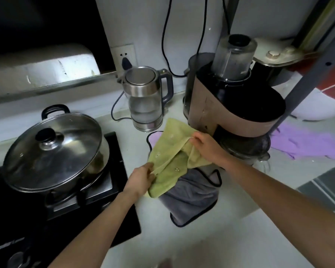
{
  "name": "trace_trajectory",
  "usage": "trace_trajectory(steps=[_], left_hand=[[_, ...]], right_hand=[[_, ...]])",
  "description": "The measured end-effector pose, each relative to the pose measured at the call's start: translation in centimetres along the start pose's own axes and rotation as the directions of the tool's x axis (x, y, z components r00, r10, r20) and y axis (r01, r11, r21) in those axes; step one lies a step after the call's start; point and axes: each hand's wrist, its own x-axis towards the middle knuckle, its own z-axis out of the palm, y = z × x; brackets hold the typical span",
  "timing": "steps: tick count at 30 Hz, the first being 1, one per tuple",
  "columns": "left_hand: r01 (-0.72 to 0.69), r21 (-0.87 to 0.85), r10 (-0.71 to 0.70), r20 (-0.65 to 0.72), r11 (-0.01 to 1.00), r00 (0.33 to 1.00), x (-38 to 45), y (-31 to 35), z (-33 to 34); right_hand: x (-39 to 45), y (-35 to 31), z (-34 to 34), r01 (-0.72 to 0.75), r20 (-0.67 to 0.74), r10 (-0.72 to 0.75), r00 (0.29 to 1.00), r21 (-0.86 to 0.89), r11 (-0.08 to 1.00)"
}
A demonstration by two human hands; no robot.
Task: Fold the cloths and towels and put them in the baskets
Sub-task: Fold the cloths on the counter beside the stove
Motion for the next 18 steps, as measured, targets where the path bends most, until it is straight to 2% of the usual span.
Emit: trace_trajectory(steps=[2, 4, 6, 8, 10, 11, 12, 13, 16, 18], left_hand=[[0.018, -0.064, -0.025, -0.109, 0.998, 0.994, -1.0, 0.9, -0.2], [0.084, -0.274, -0.128, -0.146, 0.958, 0.981, -2.1, 2.0, 0.1], [0.145, -0.600, -0.299, -0.165, 0.786, 0.940, -3.8, 3.9, 0.5], [0.114, -0.836, -0.478, -0.190, 0.537, 0.857, -5.8, 6.0, 0.4], [0.023, -0.946, -0.546, -0.167, 0.324, 0.821, -8.1, 8.3, -0.2], [-0.017, -0.964, -0.535, -0.162, 0.266, 0.829, -9.2, 9.2, -0.6], [-0.036, -0.967, -0.502, -0.162, 0.252, 0.850, -10.4, 10.3, -1.1], [-0.036, -0.960, -0.456, -0.165, 0.279, 0.874, -11.6, 11.4, -1.8], [0.002, -0.854, -0.231, -0.139, 0.520, 0.963, -15.5, 14.5, -3.9], [0.003, -0.796, -0.055, -0.039, 0.606, 0.998, -18.1, 16.1, -5.2]], right_hand=[[-0.3, -0.3, -0.9, 0.019, -0.043, -0.013, 0.999, 0.146, 0.989], [-0.9, -0.7, -1.8, 0.025, -0.073, -0.007, 0.997, 0.257, 0.966], [-1.7, -0.9, -2.9, 0.029, -0.059, -0.010, 0.998, 0.332, 0.943], [-2.7, -1.1, -4.4, 0.061, -0.009, -0.062, 0.998, 0.352, 0.934], [-4.0, -1.3, -6.4, 0.125, 0.065, -0.152, 0.986, 0.315, 0.941], [-4.7, -1.5, -7.4, 0.155, 0.105, -0.192, 0.976, 0.284, 0.946], [-5.5, -1.8, -8.5, 0.174, 0.139, -0.215, 0.967, 0.260, 0.950], [-6.2, -2.2, -9.6, 0.177, 0.163, -0.220, 0.962, 0.244, 0.953], [-8.5, -4.4, -12.8, 0.167, 0.200, -0.244, 0.949, 0.339, 0.926], [-10.2, -6.4, -14.6, 0.117, 0.229, -0.258, 0.939, 0.493, 0.862]])
